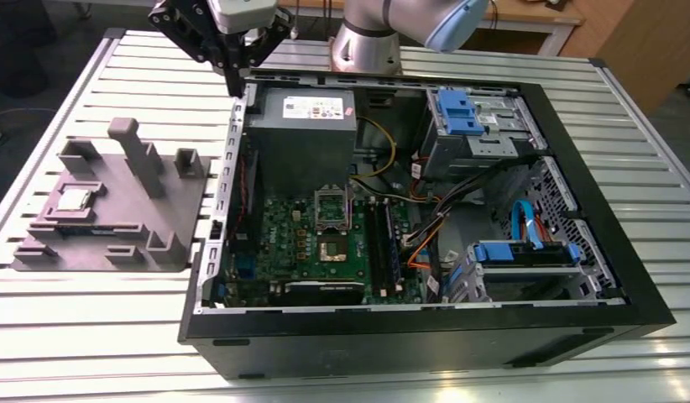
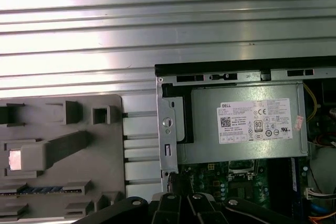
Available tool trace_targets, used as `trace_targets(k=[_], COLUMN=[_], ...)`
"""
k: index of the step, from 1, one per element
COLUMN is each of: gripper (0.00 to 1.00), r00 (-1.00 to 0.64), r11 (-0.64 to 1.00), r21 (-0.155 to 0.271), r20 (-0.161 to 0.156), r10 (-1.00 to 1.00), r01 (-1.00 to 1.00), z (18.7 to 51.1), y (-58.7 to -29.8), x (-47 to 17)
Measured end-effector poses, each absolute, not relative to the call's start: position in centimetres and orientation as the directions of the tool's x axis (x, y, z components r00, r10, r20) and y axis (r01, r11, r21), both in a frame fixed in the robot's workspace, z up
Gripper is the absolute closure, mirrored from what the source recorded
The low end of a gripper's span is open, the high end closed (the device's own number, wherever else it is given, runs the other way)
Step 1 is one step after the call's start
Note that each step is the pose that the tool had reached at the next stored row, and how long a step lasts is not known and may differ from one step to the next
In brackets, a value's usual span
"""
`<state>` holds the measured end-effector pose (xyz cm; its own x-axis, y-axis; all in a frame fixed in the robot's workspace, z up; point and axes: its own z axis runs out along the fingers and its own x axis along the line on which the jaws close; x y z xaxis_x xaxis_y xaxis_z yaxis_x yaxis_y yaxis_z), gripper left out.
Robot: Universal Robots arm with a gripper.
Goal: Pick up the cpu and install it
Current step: 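Reach for the cpu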
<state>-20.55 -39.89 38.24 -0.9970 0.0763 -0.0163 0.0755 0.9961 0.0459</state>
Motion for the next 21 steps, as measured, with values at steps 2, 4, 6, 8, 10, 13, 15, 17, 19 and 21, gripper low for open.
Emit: trace_targets(k=[2,4,6,8,10,13,15,17,19,21], gripper=[0.90,0.90,0.90,0.90,0.90,0.90,0.90,0.90,0.90,0.90], r00=[-0.997,-0.997,-0.997,-0.997,-0.997,-0.997,-0.997,-0.997,-0.997,-0.997], r11=[0.996,0.996,0.996,0.996,0.996,0.996,0.996,0.996,0.996,0.996], r21=[0.046,0.046,0.046,0.046,0.046,0.046,0.046,0.046,0.046,0.045], r20=[-0.016,-0.015,-0.015,-0.014,-0.014,-0.013,-0.013,-0.012,-0.012,-0.012], r10=[0.076,0.076,0.076,0.076,0.076,0.076,0.076,0.076,0.076,0.076], r01=[0.075,0.075,0.076,0.076,0.076,0.076,0.076,0.076,0.076,0.076], z=[38.21,38.18,38.15,38.11,38.08,38.04,38.00,37.98,37.94,37.91], y=[-39.90,-39.90,-39.89,-39.89,-39.89,-39.89,-39.90,-39.89,-39.89,-39.89], x=[-20.62,-20.68,-20.74,-20.80,-20.86,-20.95,-21.01,-21.07,-21.13,-21.19])
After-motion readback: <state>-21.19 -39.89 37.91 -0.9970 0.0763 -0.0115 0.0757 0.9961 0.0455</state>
